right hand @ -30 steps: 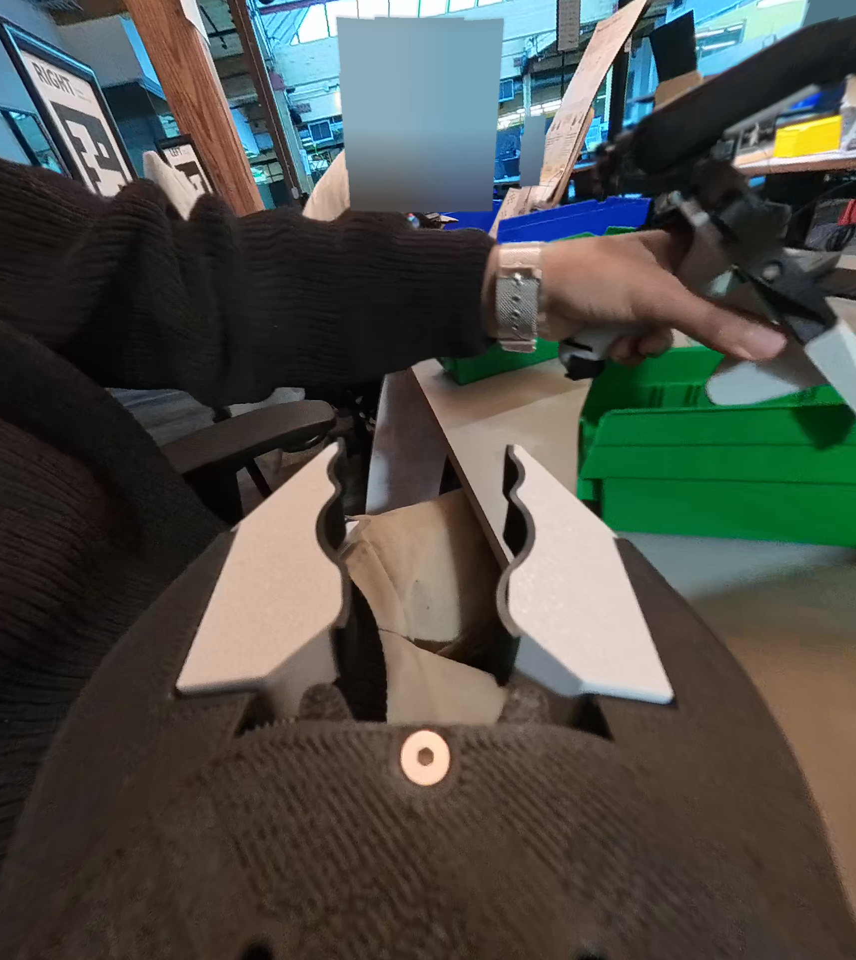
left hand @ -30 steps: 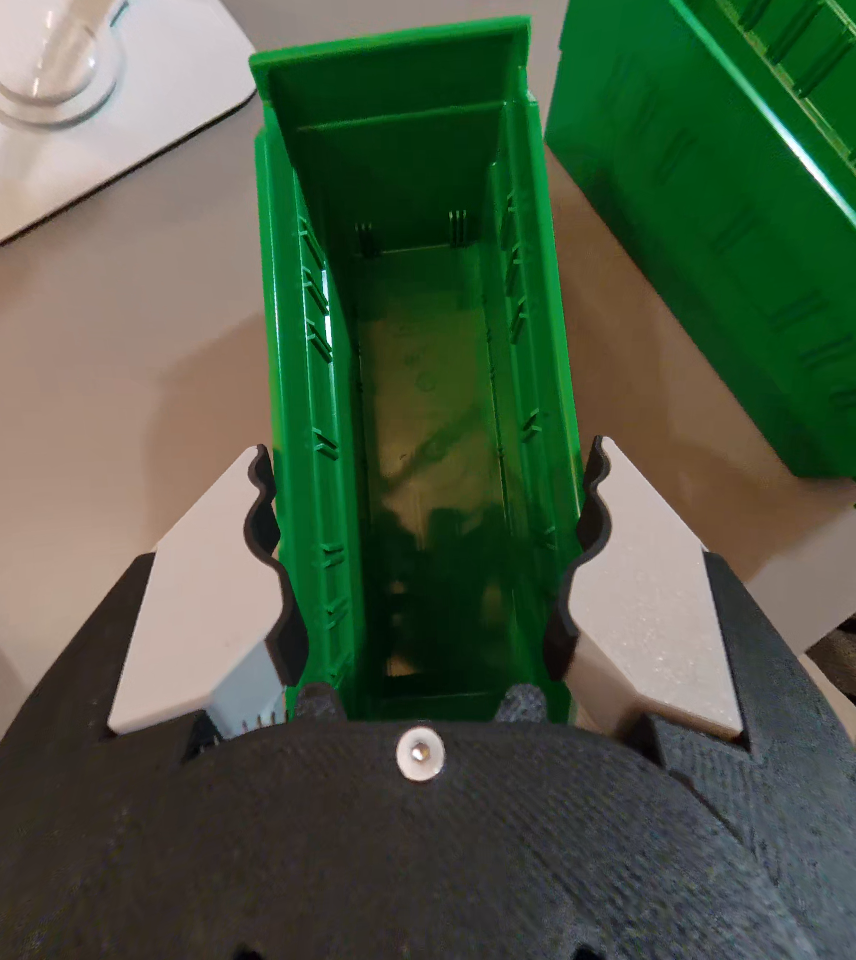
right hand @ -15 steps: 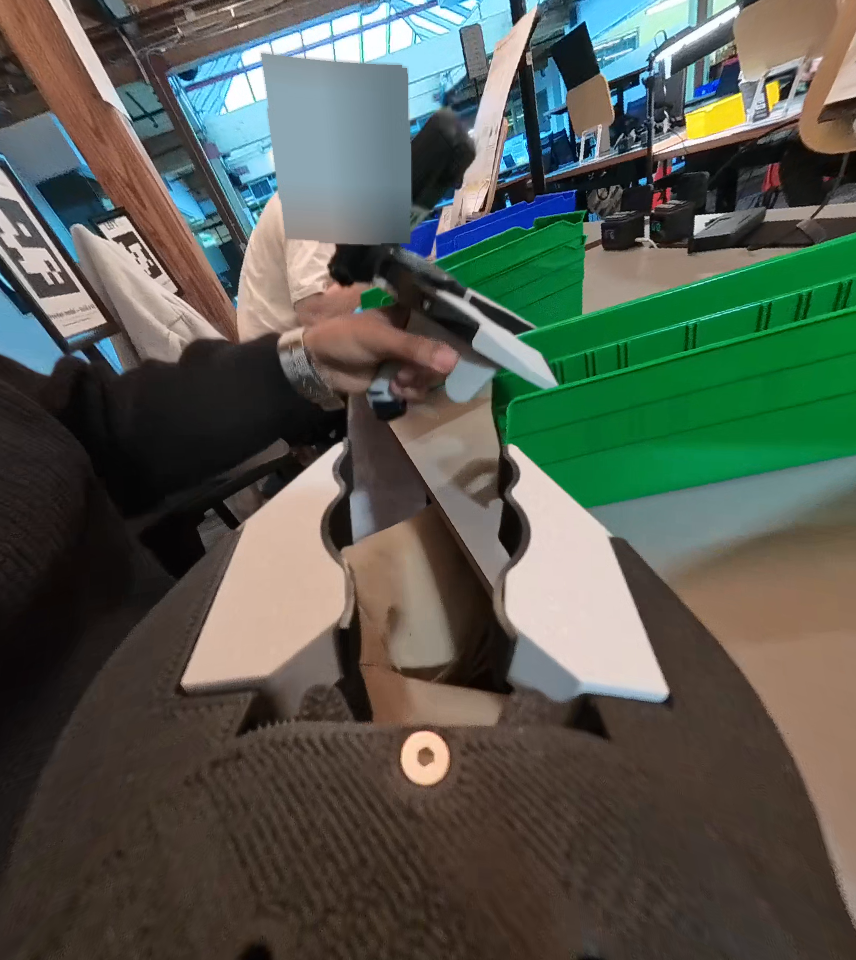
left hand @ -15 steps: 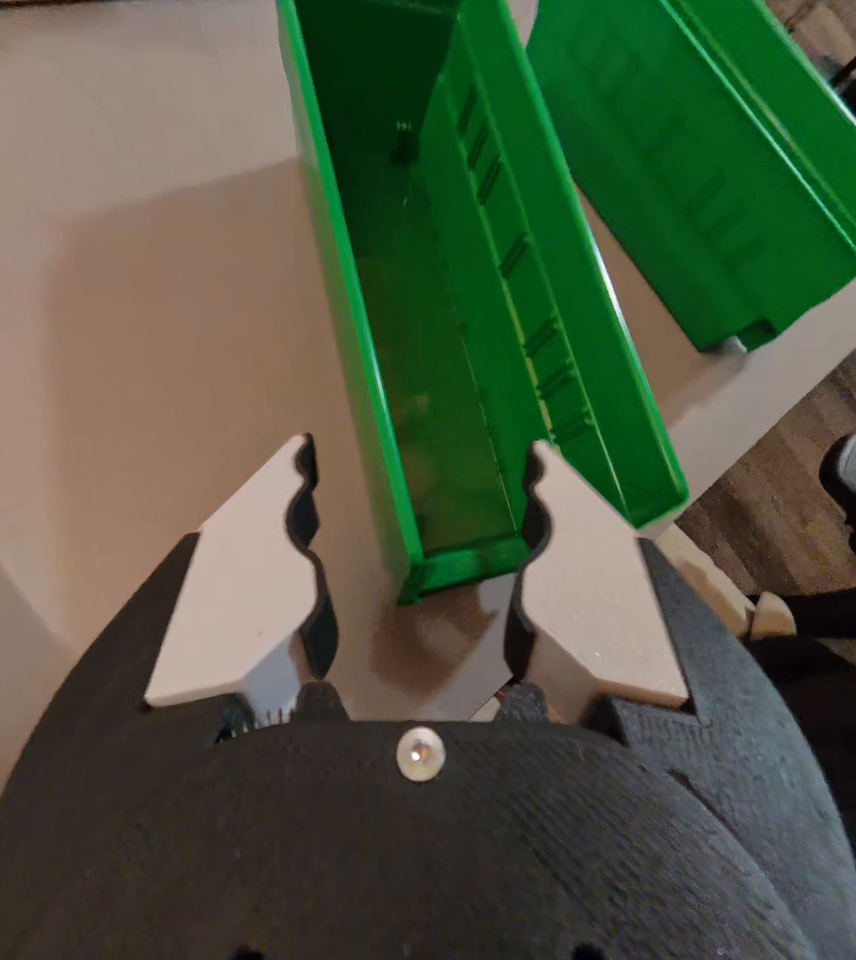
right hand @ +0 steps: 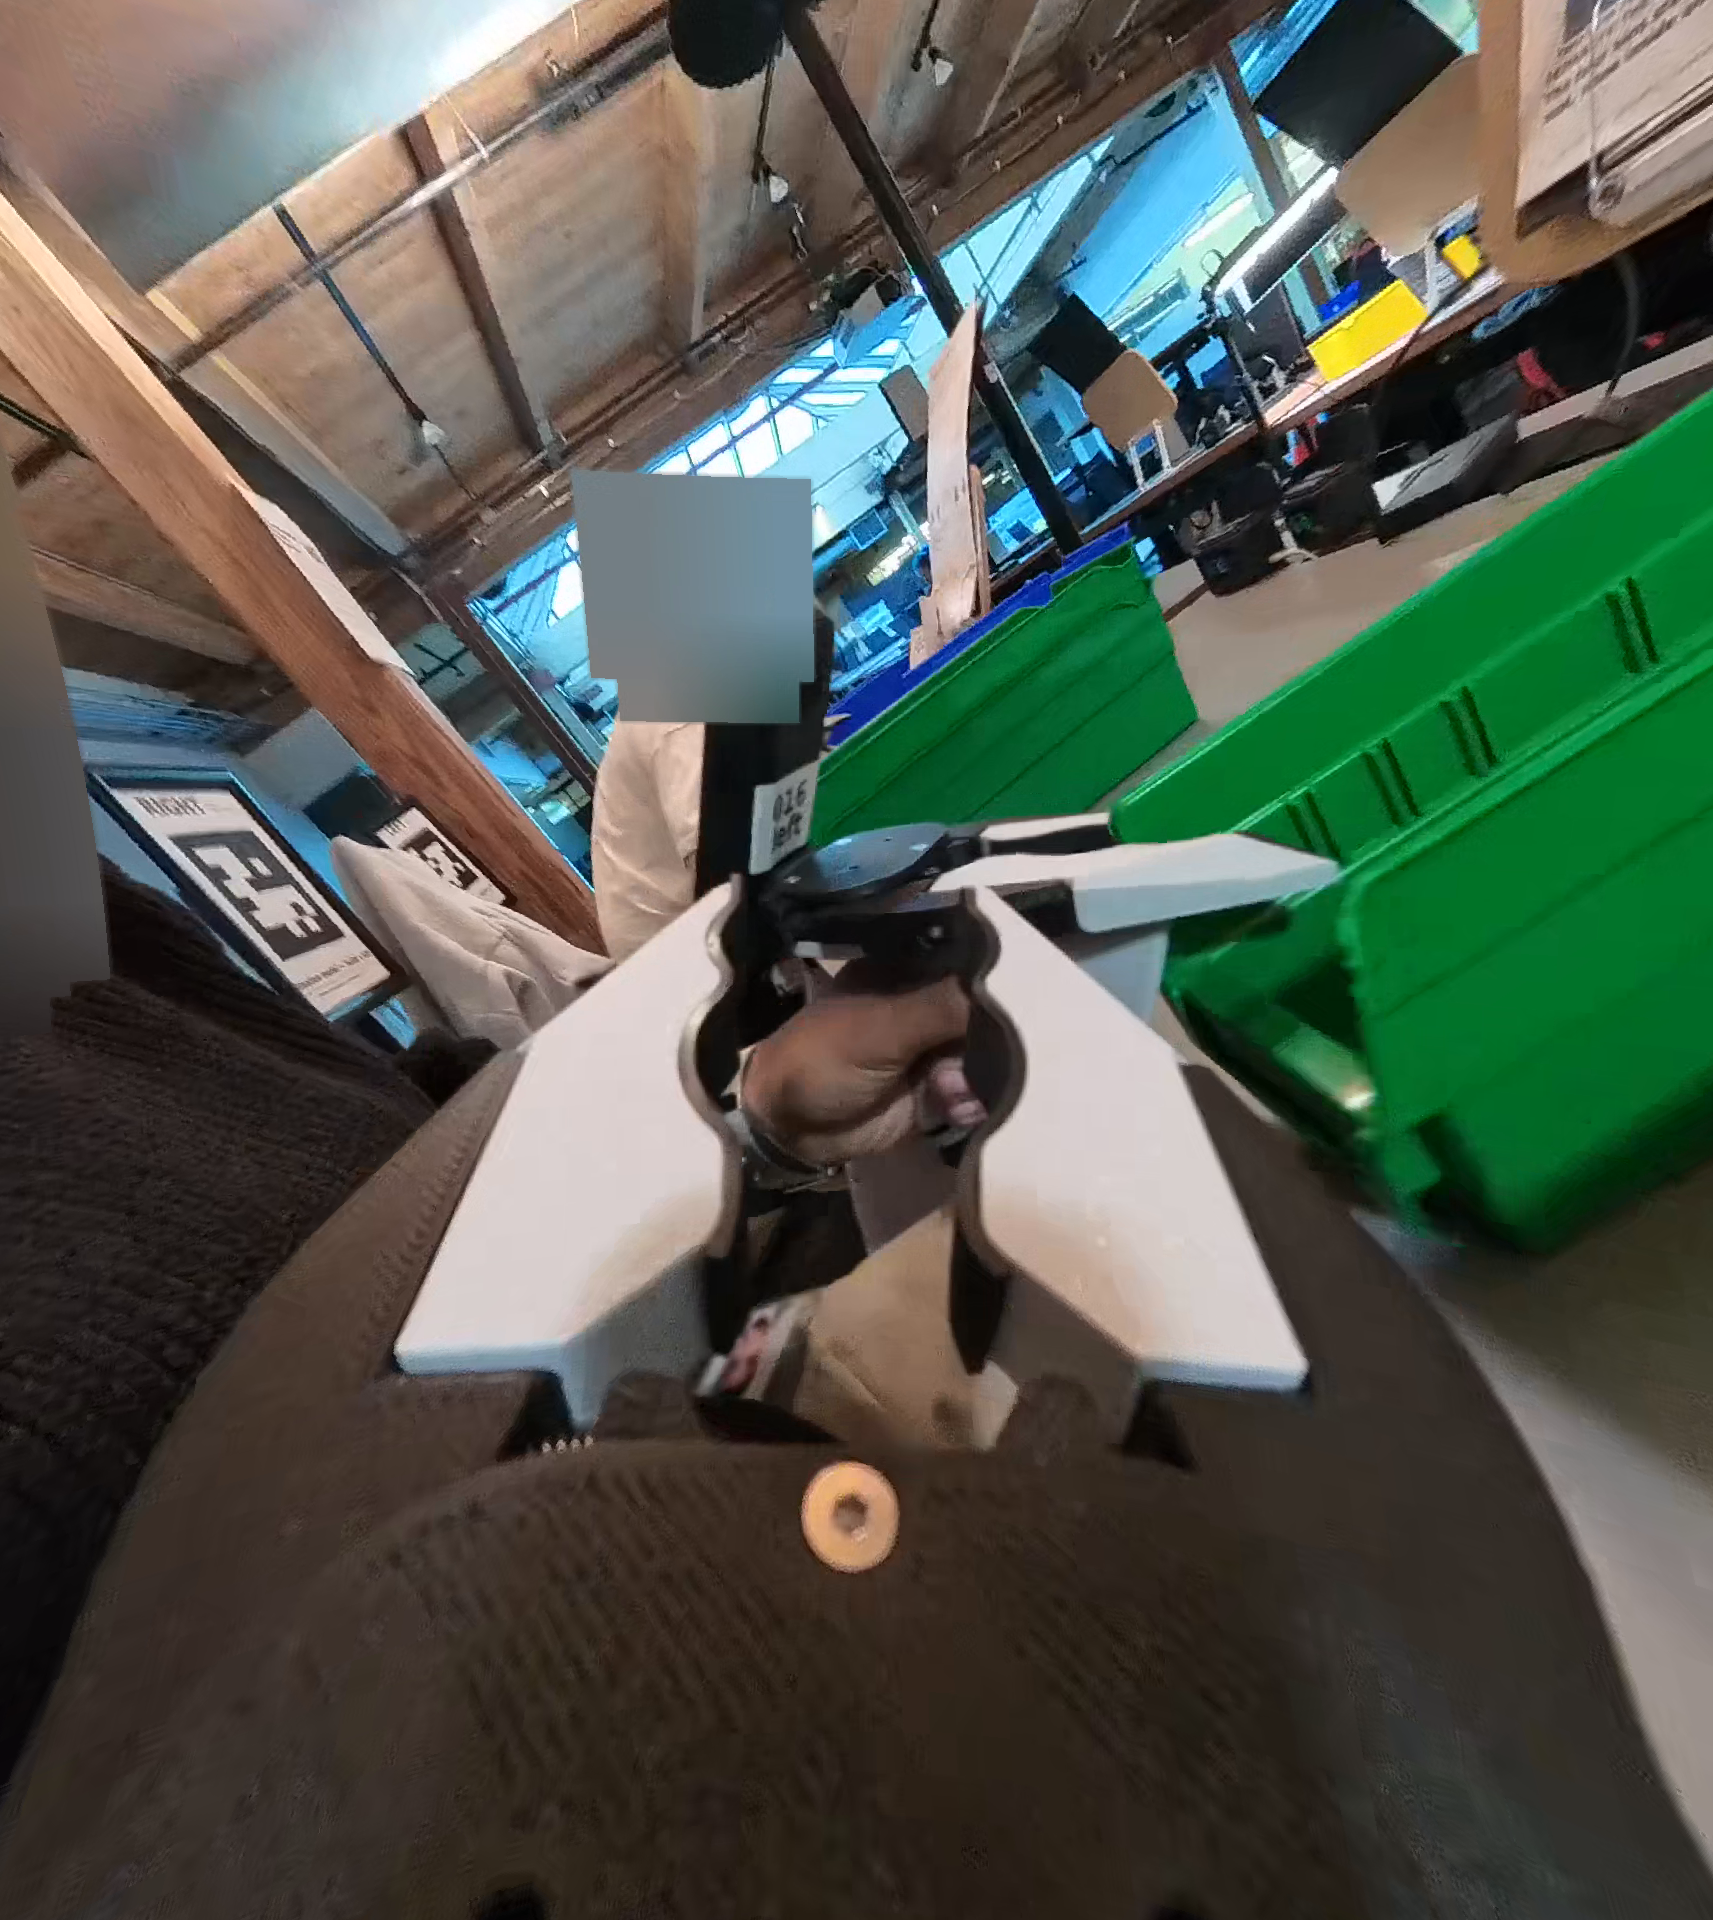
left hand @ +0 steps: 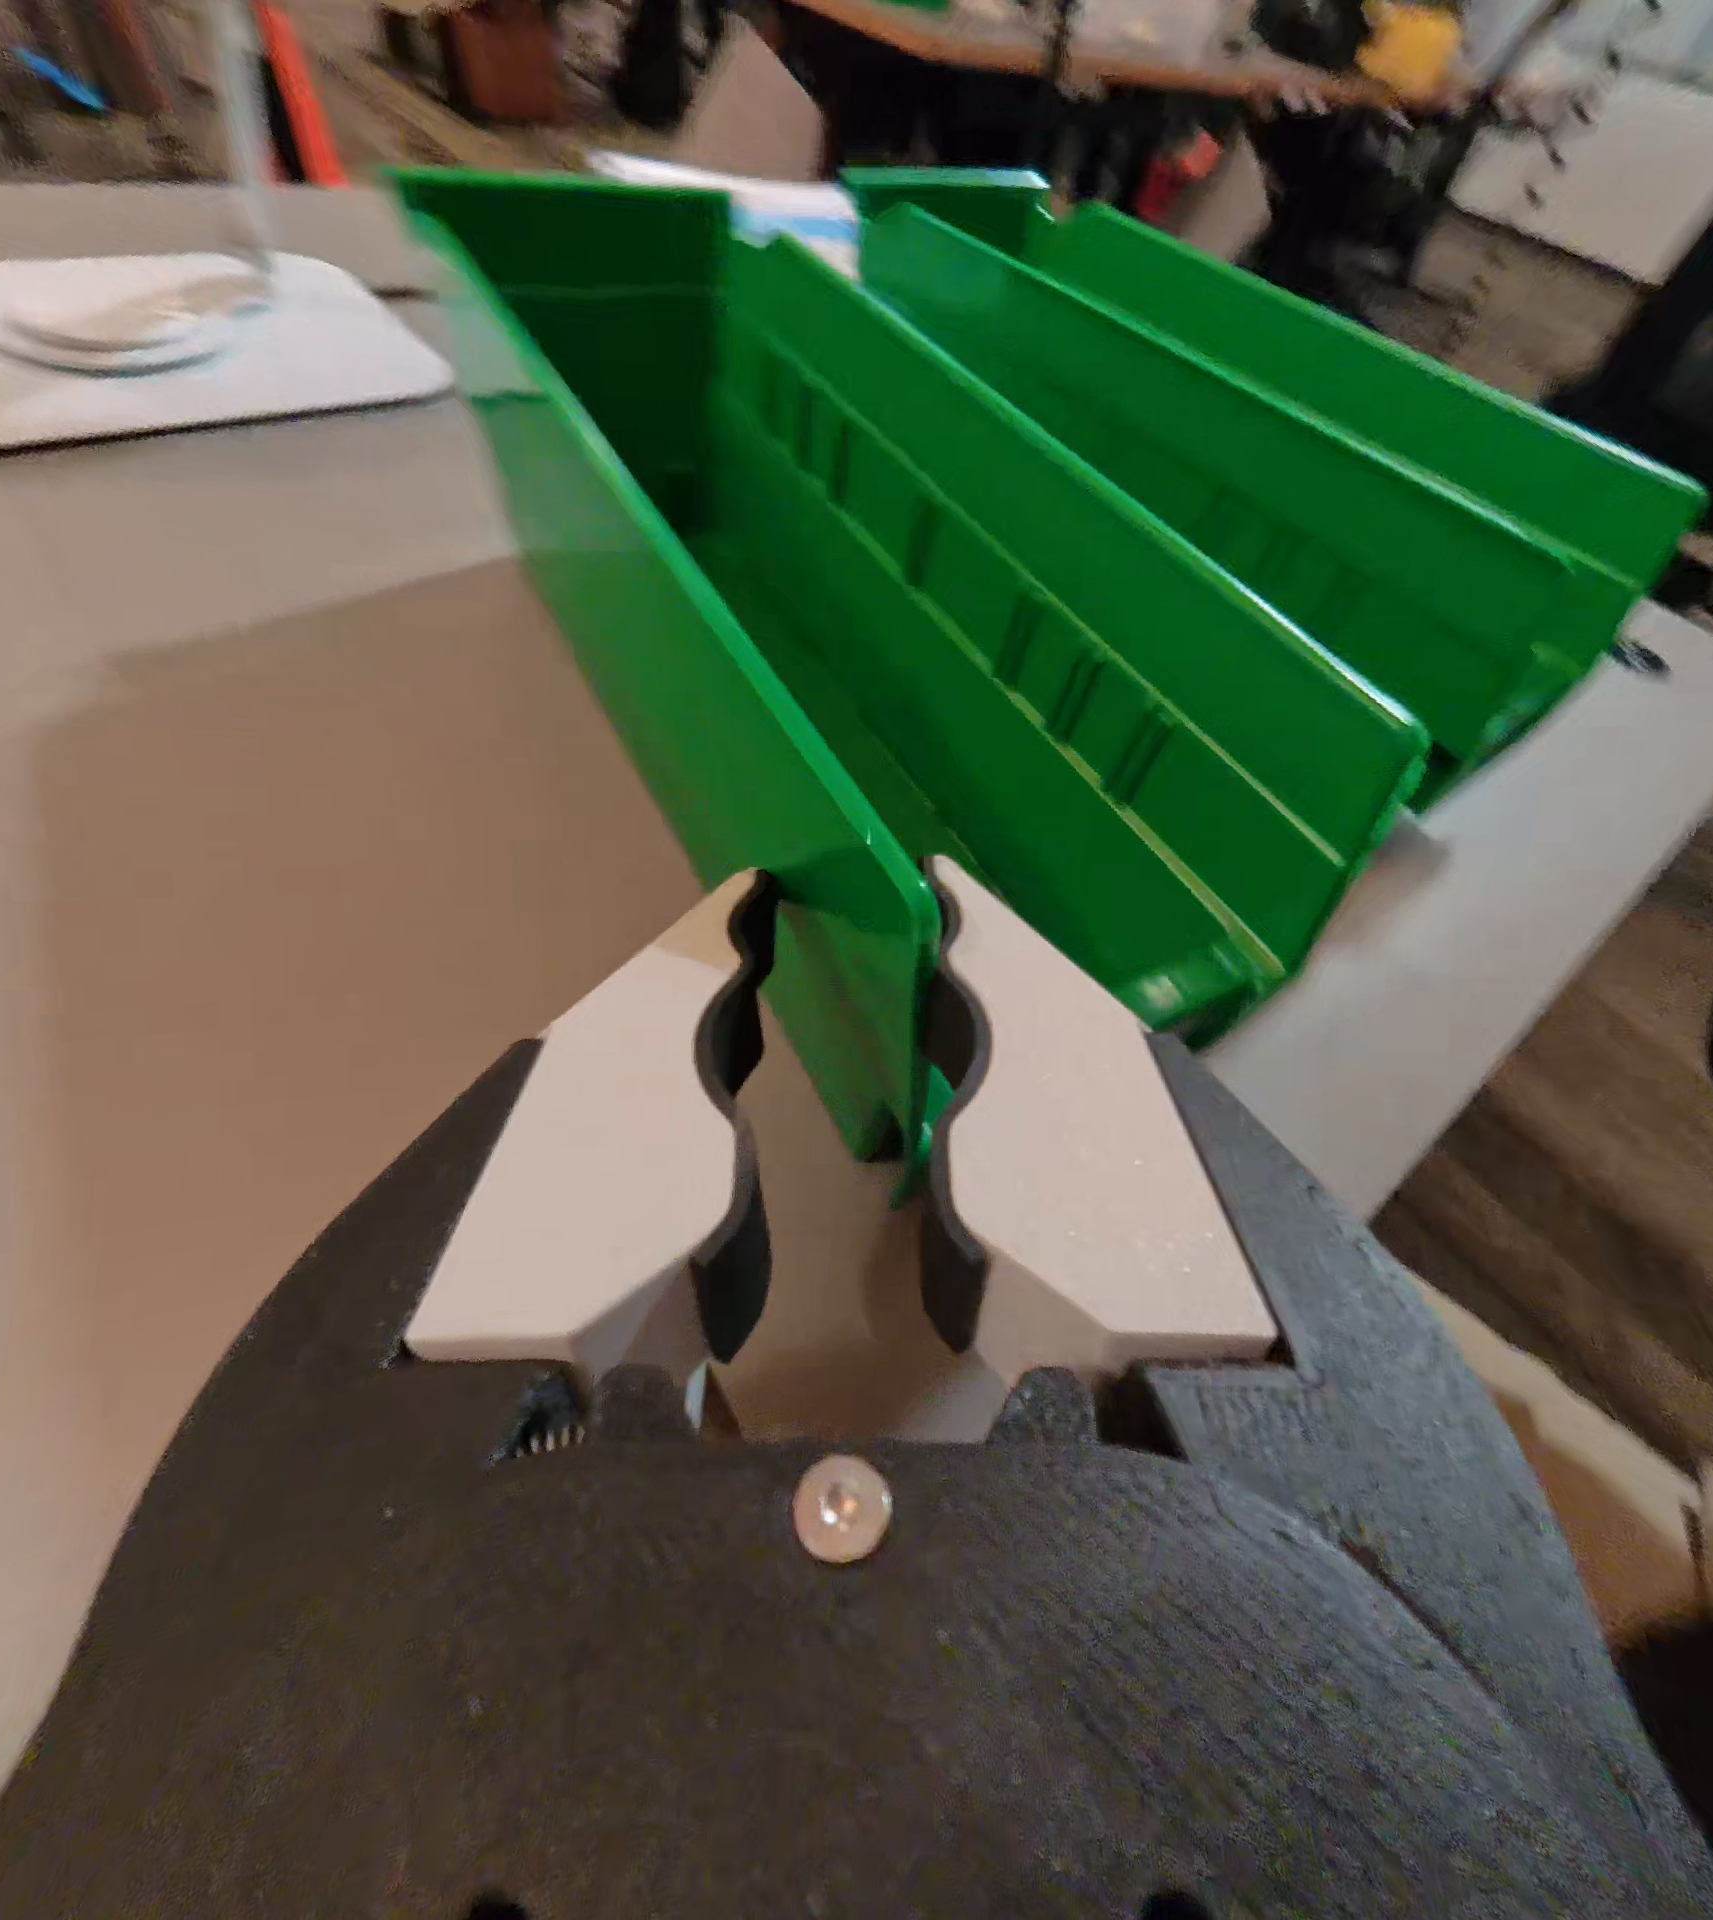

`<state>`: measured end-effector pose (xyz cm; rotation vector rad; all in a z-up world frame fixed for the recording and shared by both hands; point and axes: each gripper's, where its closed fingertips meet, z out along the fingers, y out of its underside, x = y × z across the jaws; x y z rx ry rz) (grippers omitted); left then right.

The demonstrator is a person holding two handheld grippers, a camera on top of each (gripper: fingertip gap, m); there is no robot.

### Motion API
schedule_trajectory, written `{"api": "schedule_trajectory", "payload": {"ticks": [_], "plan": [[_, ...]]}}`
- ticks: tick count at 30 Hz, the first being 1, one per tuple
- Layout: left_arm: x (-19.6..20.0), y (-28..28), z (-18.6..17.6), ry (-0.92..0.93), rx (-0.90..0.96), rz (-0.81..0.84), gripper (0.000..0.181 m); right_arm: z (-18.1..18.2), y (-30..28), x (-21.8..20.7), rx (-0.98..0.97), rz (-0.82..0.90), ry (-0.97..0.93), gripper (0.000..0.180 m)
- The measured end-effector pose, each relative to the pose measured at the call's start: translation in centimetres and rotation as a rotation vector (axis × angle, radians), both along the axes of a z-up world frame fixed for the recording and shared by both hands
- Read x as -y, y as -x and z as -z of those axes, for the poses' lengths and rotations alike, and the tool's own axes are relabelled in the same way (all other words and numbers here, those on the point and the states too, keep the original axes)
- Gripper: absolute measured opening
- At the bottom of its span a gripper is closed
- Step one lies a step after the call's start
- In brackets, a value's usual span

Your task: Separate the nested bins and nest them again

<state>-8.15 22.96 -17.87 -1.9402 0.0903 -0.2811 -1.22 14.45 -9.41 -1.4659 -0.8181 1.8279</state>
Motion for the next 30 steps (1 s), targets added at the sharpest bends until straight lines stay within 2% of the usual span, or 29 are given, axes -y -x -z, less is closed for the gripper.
{"api": "schedule_trajectory", "payload": {"ticks": [4, 8, 13, 18, 21, 22, 23, 24, 25, 30], "plan": [[-0.1, 1.2, -0.5, -0.038, -0.029, -0.145, 0.003, 0.8, -0.7, -1.4, 0.141, 0.072, -0.199, 0.031], [-0.1, 1.1, -0.5, -0.068, 0.112, -0.236, 0.003, 2.4, -2.5, -5.6, 0.349, 0.262, -0.379, 0.033], [0.3, 2.5, -0.6, -0.1, 0.151, -0.392, 0.003, 2.3, -4.7, -8.5, 0.439, 0.413, -0.476, 0.028], [-0.1, 2.3, -0.6, -0.122, 0.209, -0.502, 0.003, 4.9, -6.6, -11.8, 0.732, 0.613, -0.722, 0.026], [-0.5, 2.2, -0.6, -0.125, 0.256, -0.553, 0.003, 5.2, -6.8, -11.8, 0.728, 0.611, -0.691, 0.029], [-0.6, 2.2, -0.5, -0.12, 0.268, -0.558, 0.003, 5.3, -6.8, -11.6, 0.728, 0.599, -0.686, 0.025], [-0.7, 2.3, -0.5, -0.118, 0.292, -0.567, 0.003, 5.2, -6.7, -11.5, 0.725, 0.59, -0.703, 0.012], [-0.7, 2.4, -0.4, -0.122, 0.32, -0.58, 0.003, 4.8, -6.9, -11.6, 0.715, 0.624, -0.728, 0.012], [-0.8, 2.3, -0.4, -0.129, 0.342, -0.584, 0.004, 4.2, -6.9, -11.5, 0.694, 0.646, -0.761, 0.0], [-0.8, 0.7, -1.4, -0.18, 0.273, -0.53, 0.01, 2.4, -6.5, -10.6, 0.613, 0.677, -0.818, 0.003]]}}
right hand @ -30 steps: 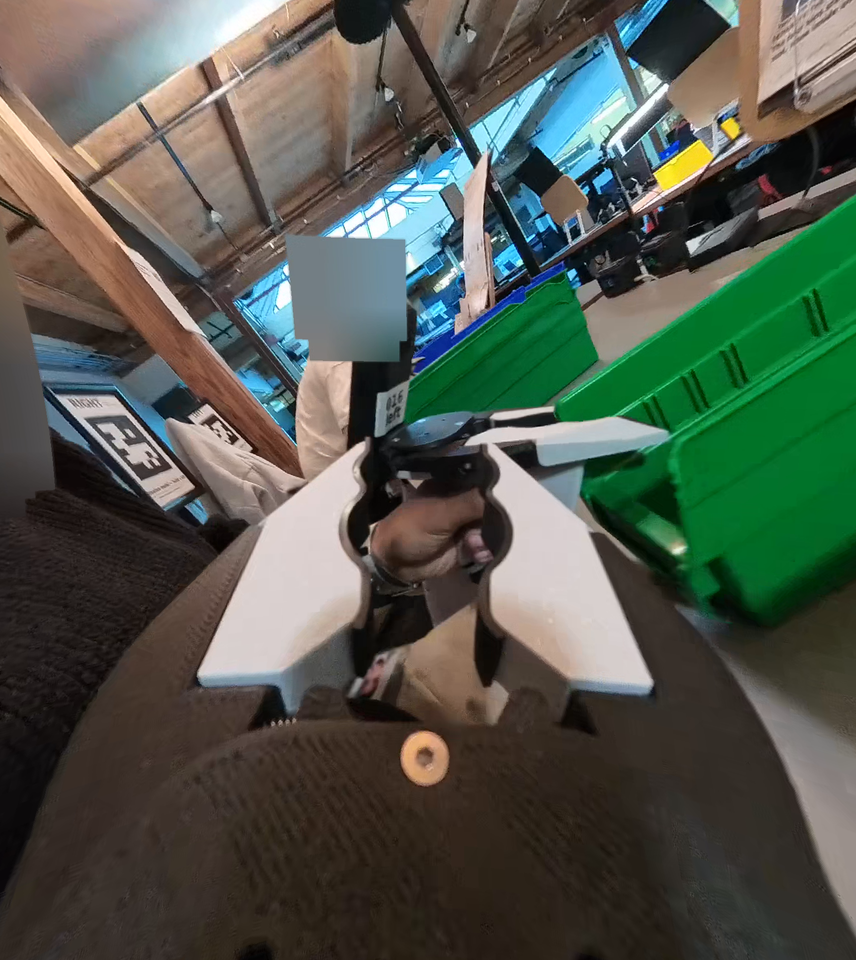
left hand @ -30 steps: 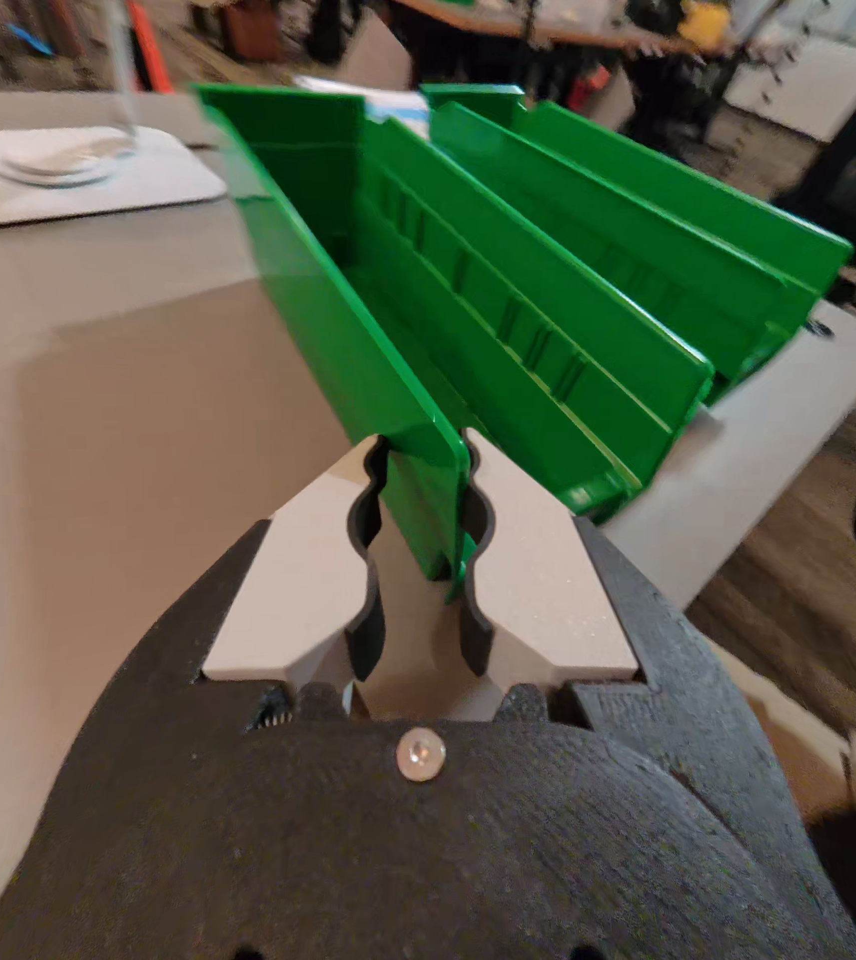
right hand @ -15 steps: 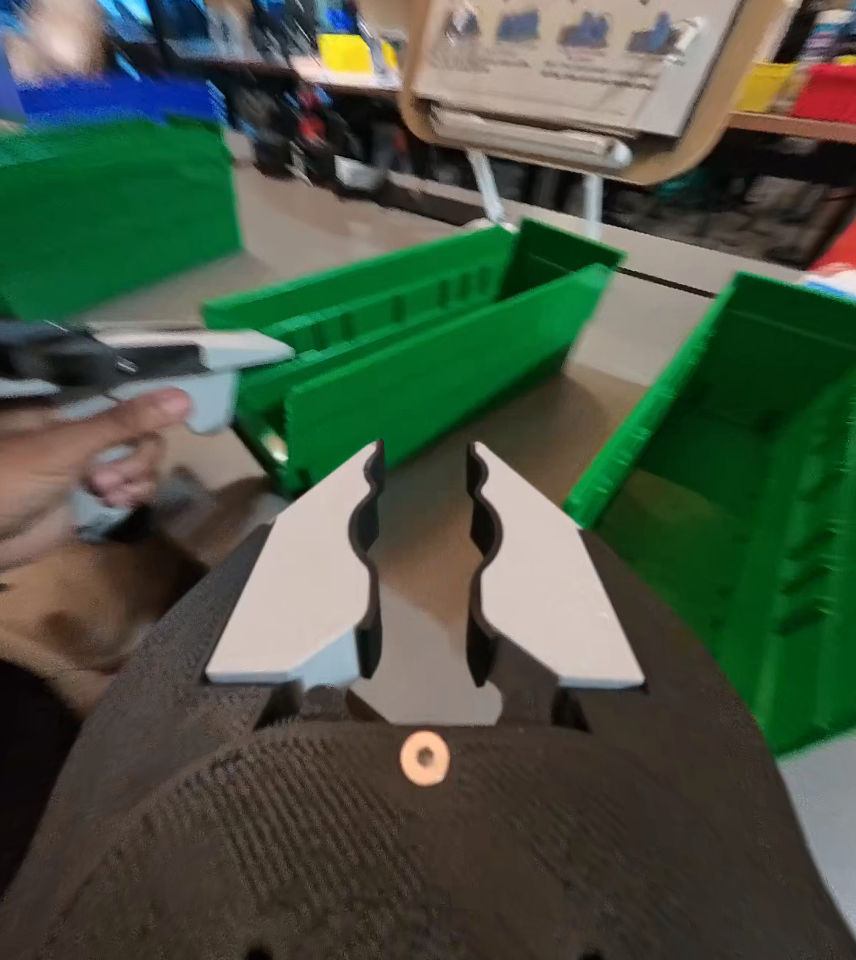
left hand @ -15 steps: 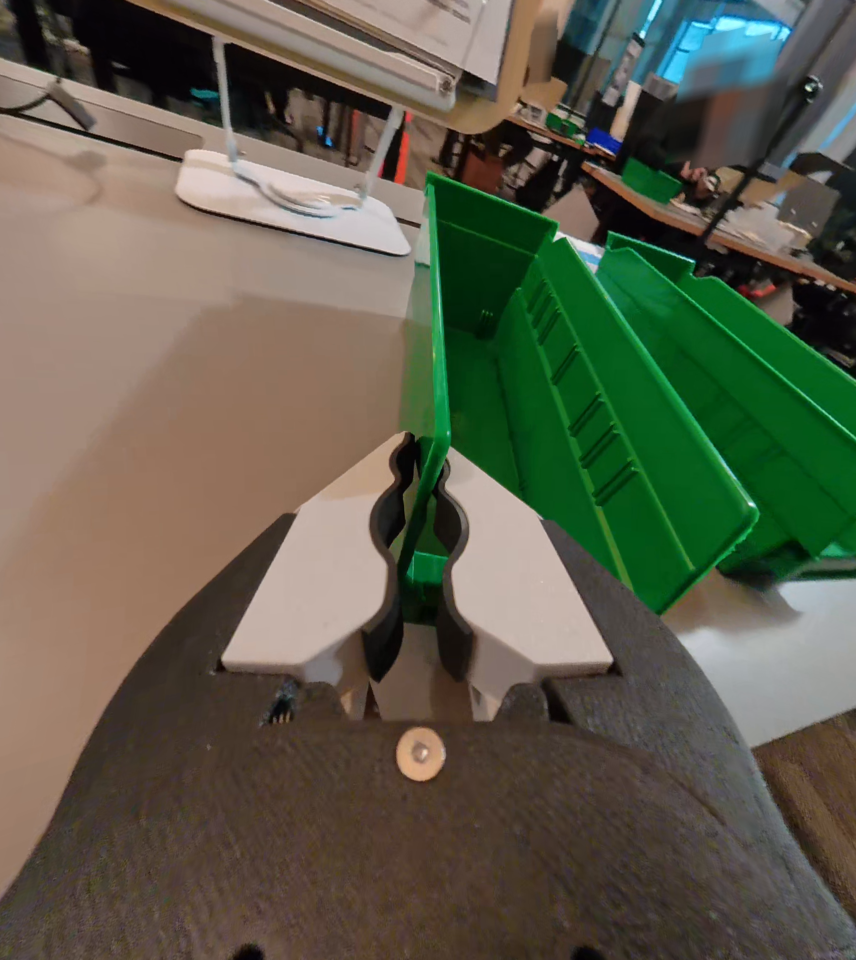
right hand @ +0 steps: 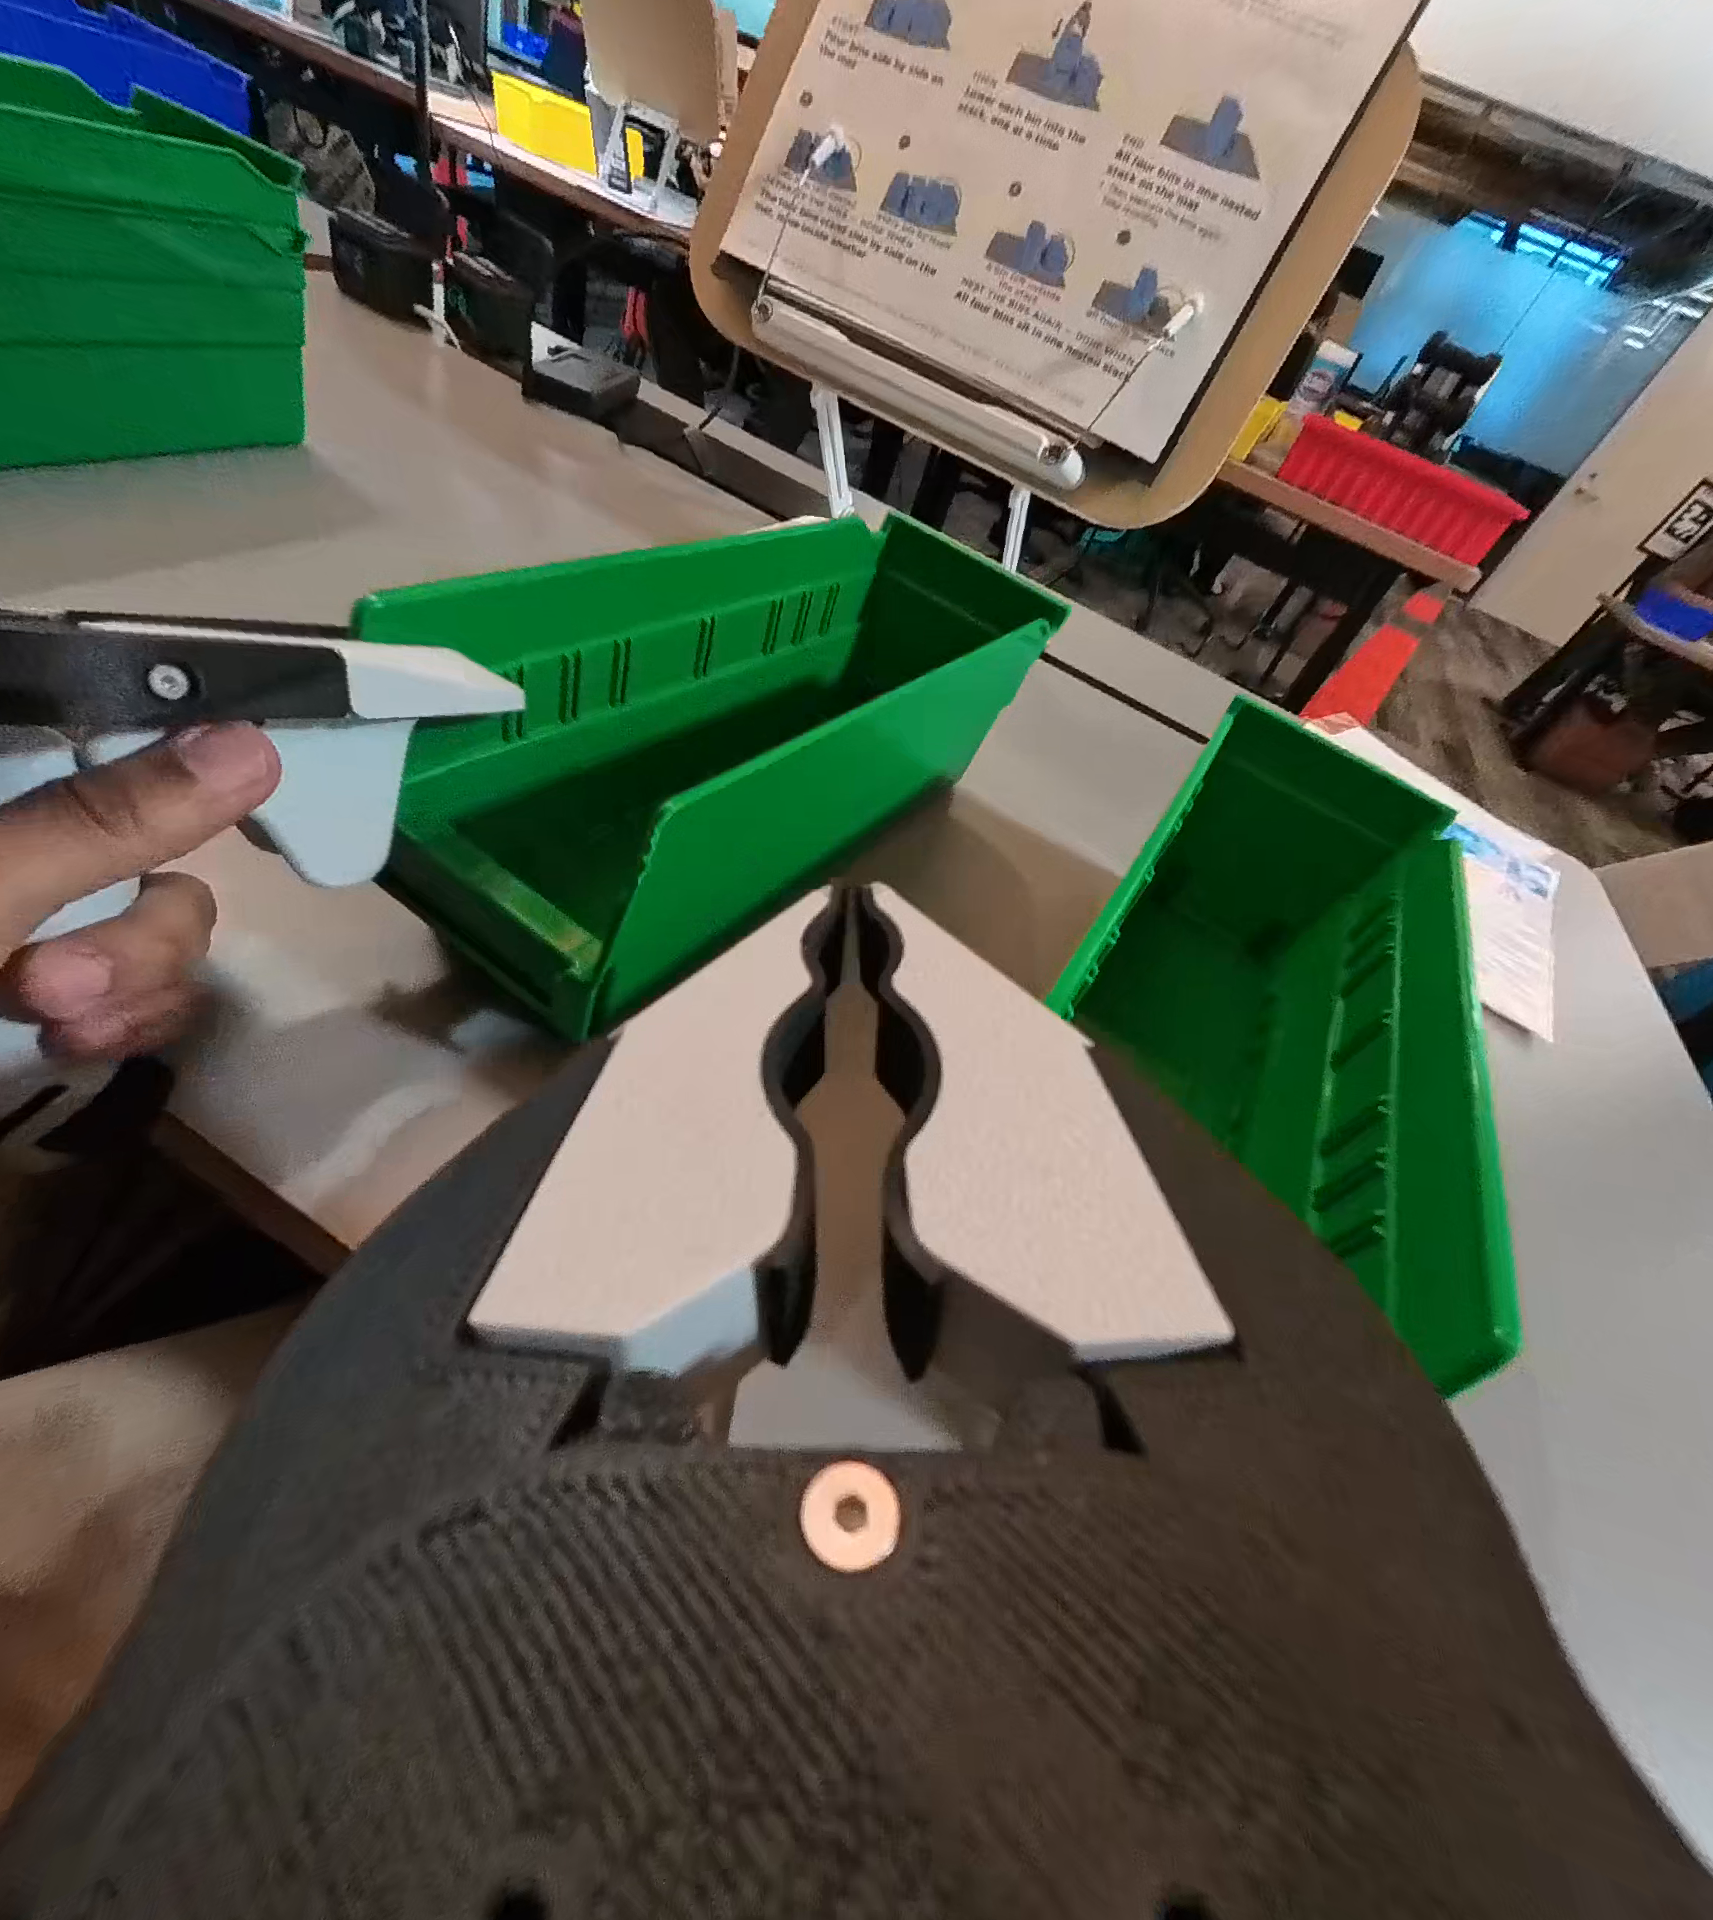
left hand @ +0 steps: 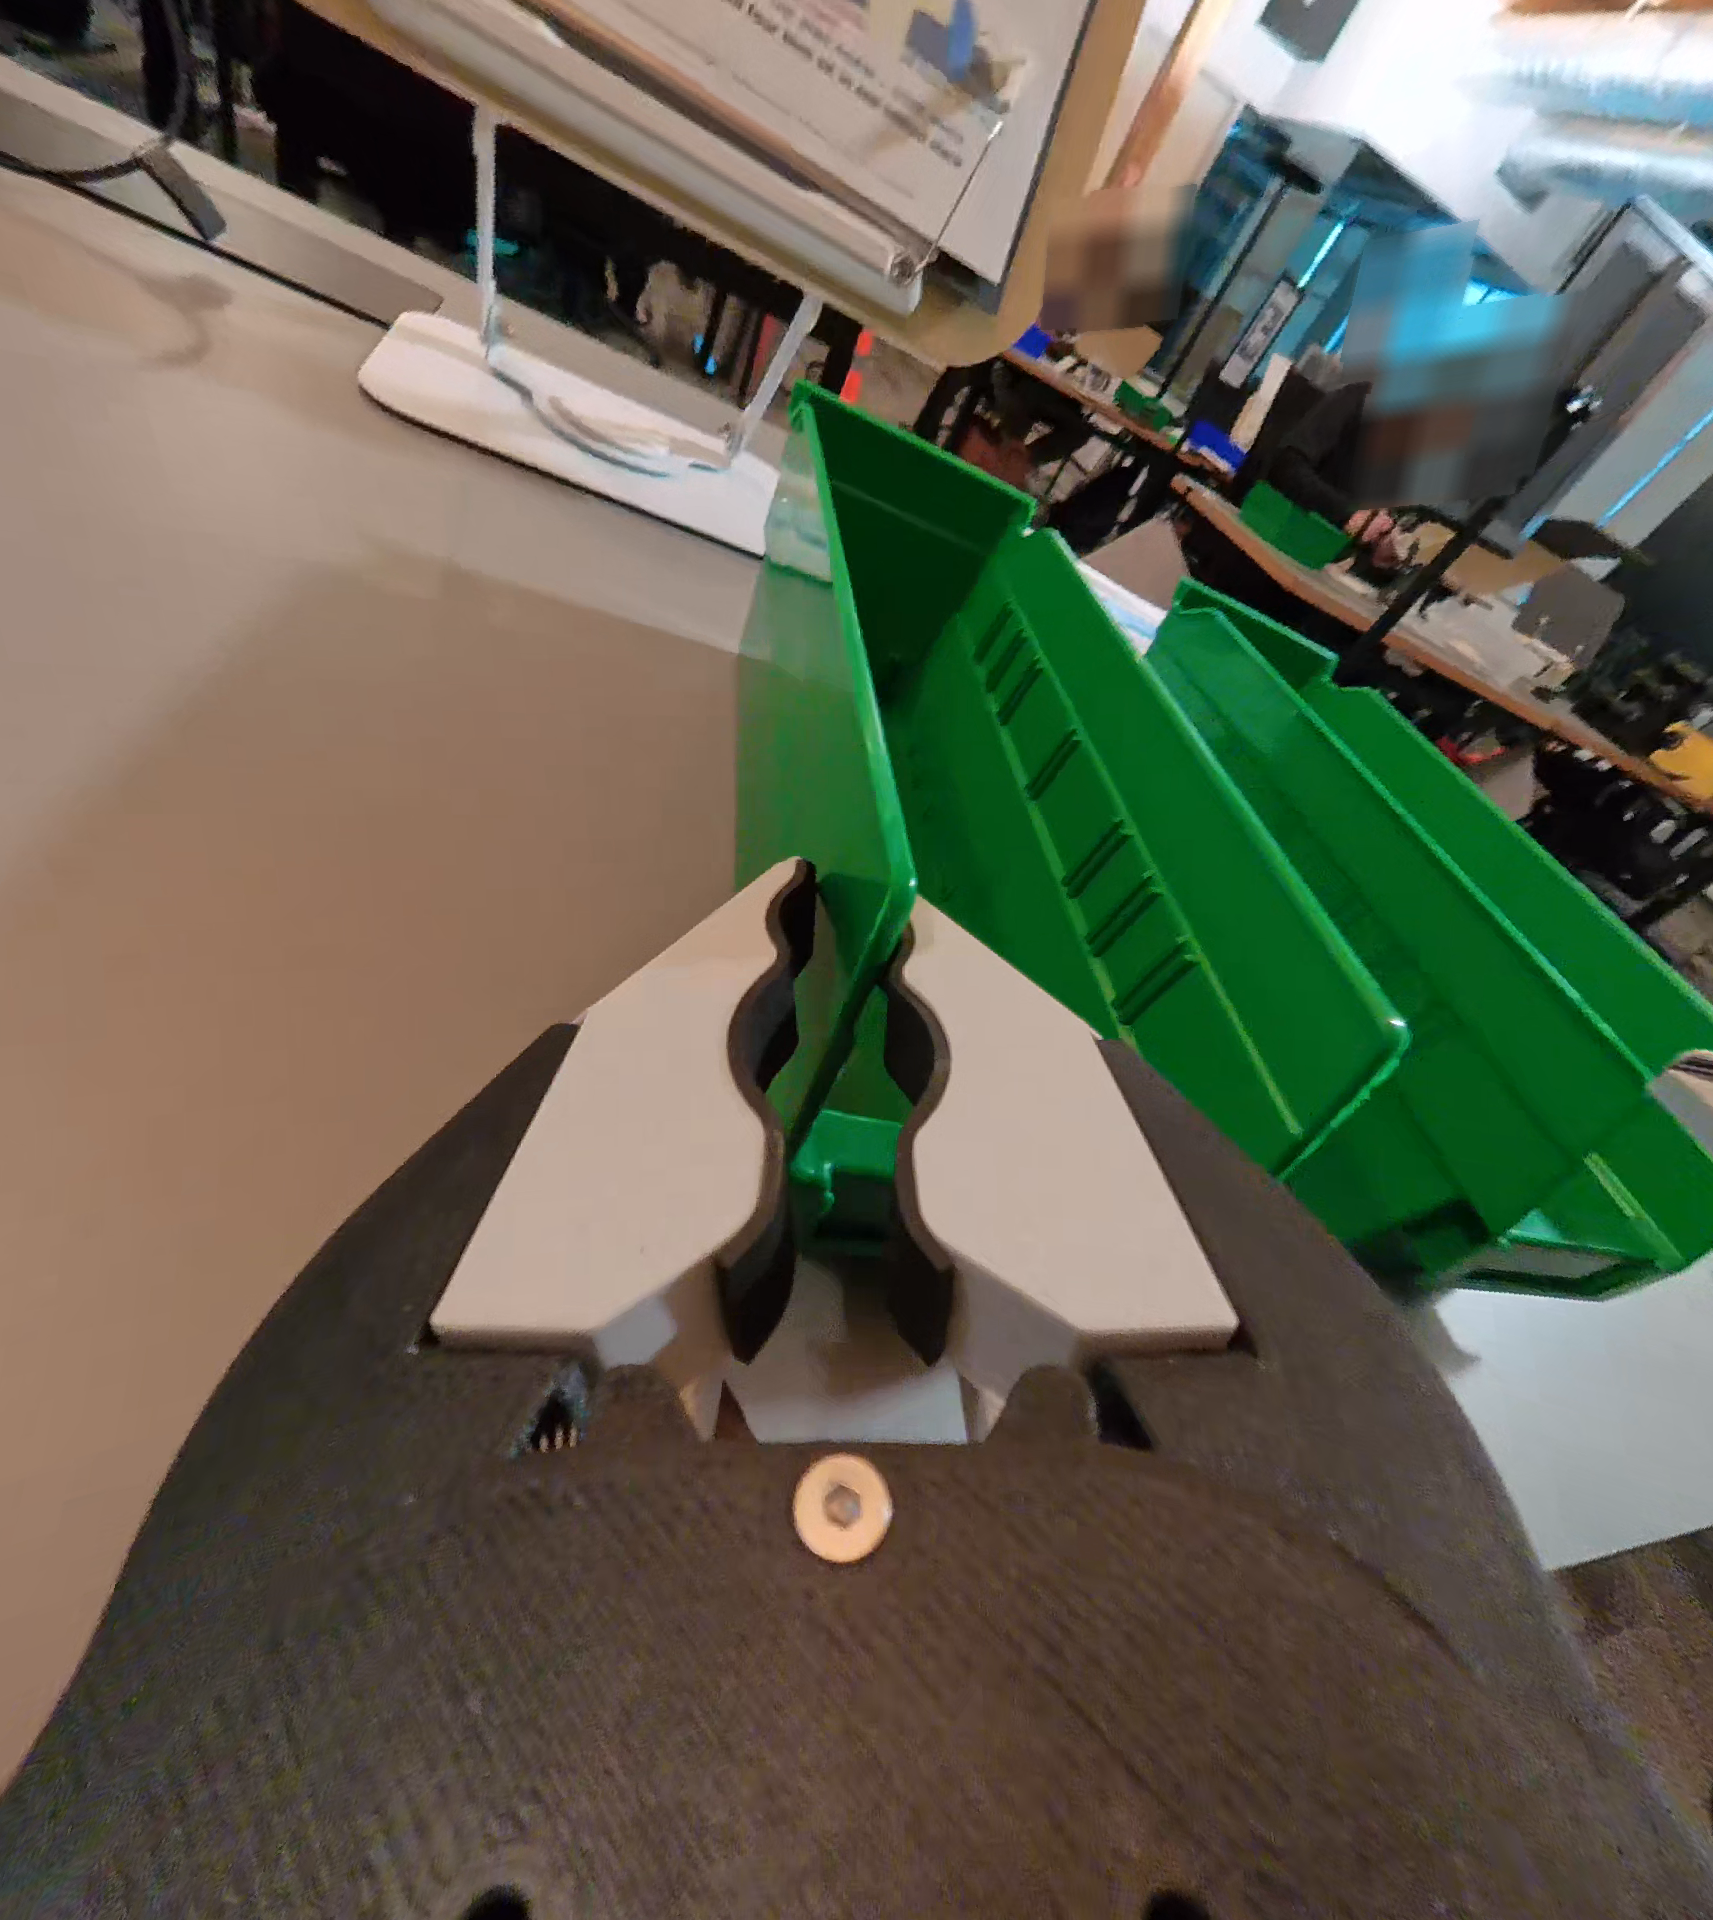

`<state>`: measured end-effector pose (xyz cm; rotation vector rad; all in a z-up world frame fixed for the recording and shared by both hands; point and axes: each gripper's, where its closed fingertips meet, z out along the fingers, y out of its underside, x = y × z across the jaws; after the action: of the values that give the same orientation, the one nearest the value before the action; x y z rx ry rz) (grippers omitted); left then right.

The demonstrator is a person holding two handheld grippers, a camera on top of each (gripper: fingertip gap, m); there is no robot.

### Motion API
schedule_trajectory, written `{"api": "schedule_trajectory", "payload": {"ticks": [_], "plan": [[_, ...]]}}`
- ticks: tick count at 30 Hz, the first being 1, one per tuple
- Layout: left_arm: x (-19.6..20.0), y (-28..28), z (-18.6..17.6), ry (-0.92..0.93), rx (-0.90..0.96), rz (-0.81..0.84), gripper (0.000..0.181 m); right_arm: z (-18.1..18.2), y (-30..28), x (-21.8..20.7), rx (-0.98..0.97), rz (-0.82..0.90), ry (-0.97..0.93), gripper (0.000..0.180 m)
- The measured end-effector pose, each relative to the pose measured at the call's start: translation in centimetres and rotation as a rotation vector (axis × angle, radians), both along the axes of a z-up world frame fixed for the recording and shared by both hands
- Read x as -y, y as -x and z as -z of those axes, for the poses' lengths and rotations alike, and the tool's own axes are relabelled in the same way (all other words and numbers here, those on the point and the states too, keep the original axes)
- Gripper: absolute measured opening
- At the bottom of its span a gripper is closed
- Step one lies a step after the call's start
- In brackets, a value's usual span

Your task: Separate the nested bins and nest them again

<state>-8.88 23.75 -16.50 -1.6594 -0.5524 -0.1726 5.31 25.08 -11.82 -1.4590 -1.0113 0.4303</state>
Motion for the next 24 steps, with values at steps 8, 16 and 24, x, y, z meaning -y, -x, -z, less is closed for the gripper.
{"api": "schedule_trajectory", "payload": {"ticks": [8, 16, 24], "plan": [[1.1, -1.8, 2.4, 0.02, 0.115, 0.145, 0.025, -3.9, 1.1, 5.5, -0.201, -0.301, 0.041, 0.0], [1.3, -2.8, 2.4, 0.034, 0.016, 0.152, 0.013, -5.3, 1.0, 5.9, -0.225, -0.23, -0.224, 0.002], [1.6, -2.5, 2.5, 0.054, -0.046, 0.138, 0.008, -4.8, 1.4, 6.4, -0.301, -0.234, -0.098, 0.012]]}}
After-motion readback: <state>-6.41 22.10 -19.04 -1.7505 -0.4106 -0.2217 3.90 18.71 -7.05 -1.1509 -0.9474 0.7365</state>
